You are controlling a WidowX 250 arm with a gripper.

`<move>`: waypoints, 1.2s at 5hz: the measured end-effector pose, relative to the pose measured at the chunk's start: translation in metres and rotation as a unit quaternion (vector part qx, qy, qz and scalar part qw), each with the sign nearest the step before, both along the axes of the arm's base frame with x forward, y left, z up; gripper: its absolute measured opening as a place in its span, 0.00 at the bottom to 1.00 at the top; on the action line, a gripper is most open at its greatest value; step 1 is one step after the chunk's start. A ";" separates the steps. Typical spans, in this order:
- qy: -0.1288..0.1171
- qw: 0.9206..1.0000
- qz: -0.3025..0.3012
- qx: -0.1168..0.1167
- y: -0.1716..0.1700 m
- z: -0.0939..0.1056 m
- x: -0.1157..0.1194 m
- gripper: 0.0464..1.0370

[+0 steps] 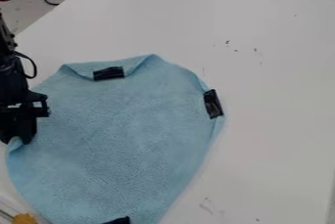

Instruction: Fold the cloth from top left to bottom right

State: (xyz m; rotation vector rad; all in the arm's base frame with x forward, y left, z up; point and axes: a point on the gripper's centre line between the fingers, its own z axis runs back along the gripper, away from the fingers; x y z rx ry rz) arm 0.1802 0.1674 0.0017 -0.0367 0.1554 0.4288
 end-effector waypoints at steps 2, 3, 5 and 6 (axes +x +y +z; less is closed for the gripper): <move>-0.011 1.000 0.020 -0.003 -0.001 0.005 0.004 0.06; -0.062 0.997 0.042 0.015 0.004 0.042 0.013 0.04; -0.100 0.994 0.041 0.026 -0.005 0.074 0.029 0.04; -0.096 0.995 0.017 0.031 -0.039 0.080 0.057 0.04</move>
